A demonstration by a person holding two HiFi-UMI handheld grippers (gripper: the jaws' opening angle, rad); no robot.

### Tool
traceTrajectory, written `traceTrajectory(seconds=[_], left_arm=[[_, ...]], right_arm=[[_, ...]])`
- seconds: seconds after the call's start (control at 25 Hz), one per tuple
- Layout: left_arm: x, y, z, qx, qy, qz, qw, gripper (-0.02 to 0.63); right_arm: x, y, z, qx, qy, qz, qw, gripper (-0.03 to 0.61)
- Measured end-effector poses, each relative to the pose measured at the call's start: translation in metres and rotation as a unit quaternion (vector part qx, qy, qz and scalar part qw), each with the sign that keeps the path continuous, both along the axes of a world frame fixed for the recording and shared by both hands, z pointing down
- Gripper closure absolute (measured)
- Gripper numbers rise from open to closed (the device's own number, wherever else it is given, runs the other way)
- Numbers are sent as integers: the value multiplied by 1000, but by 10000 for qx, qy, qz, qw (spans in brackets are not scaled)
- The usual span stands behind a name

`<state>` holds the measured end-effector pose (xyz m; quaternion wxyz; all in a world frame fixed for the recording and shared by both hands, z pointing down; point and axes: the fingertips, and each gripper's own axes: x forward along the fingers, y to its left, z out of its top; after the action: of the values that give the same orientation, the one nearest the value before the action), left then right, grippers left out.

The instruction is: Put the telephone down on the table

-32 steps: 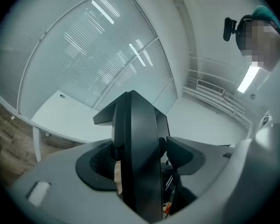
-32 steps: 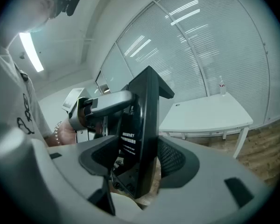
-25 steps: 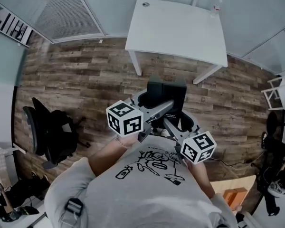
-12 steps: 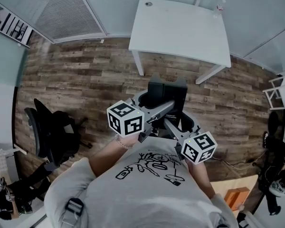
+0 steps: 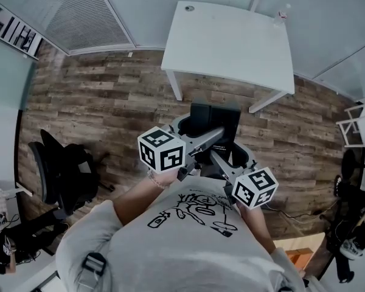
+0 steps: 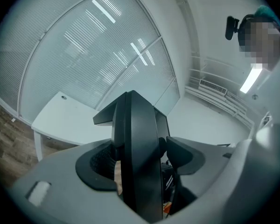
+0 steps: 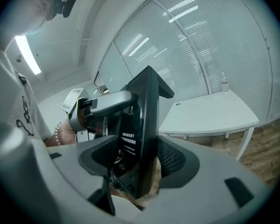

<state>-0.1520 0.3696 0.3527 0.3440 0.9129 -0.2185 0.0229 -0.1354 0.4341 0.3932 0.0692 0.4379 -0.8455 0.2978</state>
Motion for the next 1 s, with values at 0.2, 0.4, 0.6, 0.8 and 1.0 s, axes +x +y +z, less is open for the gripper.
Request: traceTrajectory(seconds=[0.2, 0.4, 0.6, 0.8, 1.0], left_arm=[[37, -27, 1, -15, -15, -1, 10000, 287], [78, -60, 0, -49, -33, 14, 10000, 287], [120, -89, -3, -35, -38, 37, 10000, 287], [143, -106, -1, -10, -70, 73, 9999, 287], [173, -123, 2, -15, -76, 45, 10000, 287]], right_arm=[[37, -27, 1, -10, -23, 11, 10000, 328], [78, -60, -1, -5, -71, 36, 10000, 328], [120, -89, -3, 14, -79, 61, 9999, 328], [141, -106, -1, 20, -124, 110, 9999, 328], [172, -123, 1, 20, -139, 90, 9999, 328]])
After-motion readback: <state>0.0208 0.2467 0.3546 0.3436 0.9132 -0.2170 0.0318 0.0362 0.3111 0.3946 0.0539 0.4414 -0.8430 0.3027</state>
